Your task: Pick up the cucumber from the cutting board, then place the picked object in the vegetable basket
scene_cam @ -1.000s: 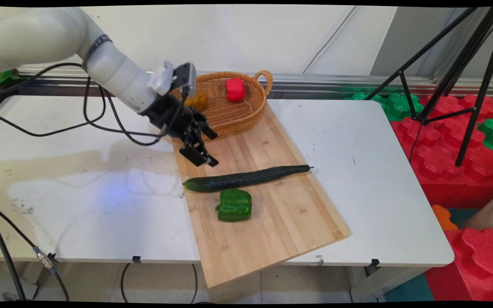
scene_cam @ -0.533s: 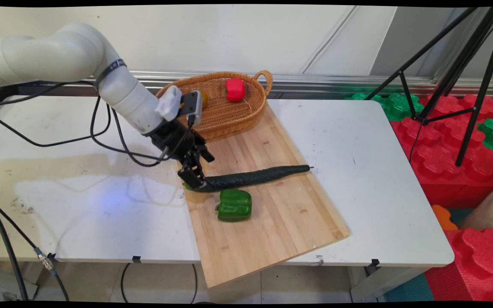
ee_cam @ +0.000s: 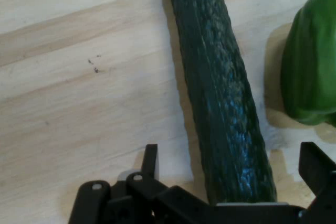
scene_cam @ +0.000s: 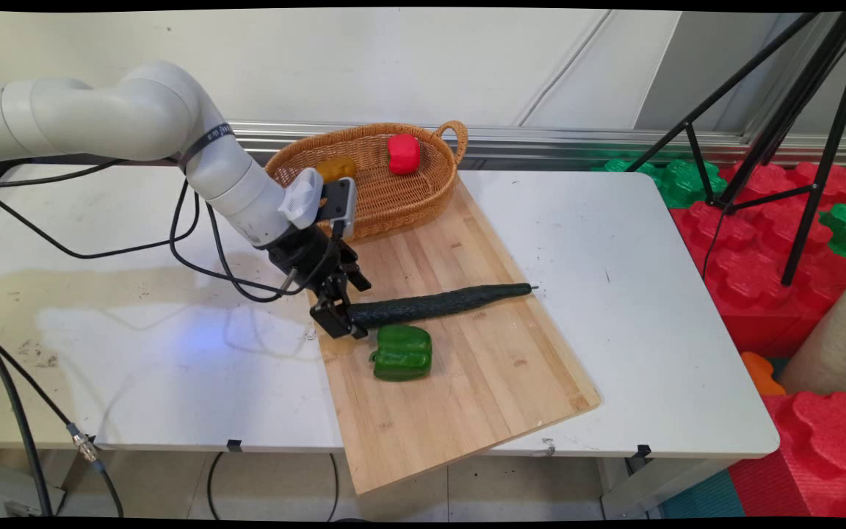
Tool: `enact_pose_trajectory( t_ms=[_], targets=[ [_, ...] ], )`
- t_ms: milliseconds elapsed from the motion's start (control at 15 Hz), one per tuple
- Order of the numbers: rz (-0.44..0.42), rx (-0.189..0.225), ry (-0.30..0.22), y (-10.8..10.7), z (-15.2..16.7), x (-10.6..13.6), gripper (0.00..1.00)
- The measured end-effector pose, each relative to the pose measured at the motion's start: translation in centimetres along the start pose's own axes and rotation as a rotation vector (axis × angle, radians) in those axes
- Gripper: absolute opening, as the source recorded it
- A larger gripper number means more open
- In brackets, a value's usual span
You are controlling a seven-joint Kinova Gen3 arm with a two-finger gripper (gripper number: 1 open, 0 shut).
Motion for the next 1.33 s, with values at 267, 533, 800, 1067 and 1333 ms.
enact_pose_trajectory(
  t_ms=[267,533,800,1067,1333],
  targets=[
    [0.019,0.004,-0.007,0.2,0.5,-0.1,1.0],
    [0.045,0.015,-0.006,0.4,0.6,0.0,0.0],
    [0.065,0.02,-0.008,0.6,0.4,-0.2,0.0],
    [0.076,0.025,0.009,0.8,-0.6,-0.2,0.0],
    [0.069,0.036,0.049,1.2,-2.7,-0.3,0.0]
  ],
)
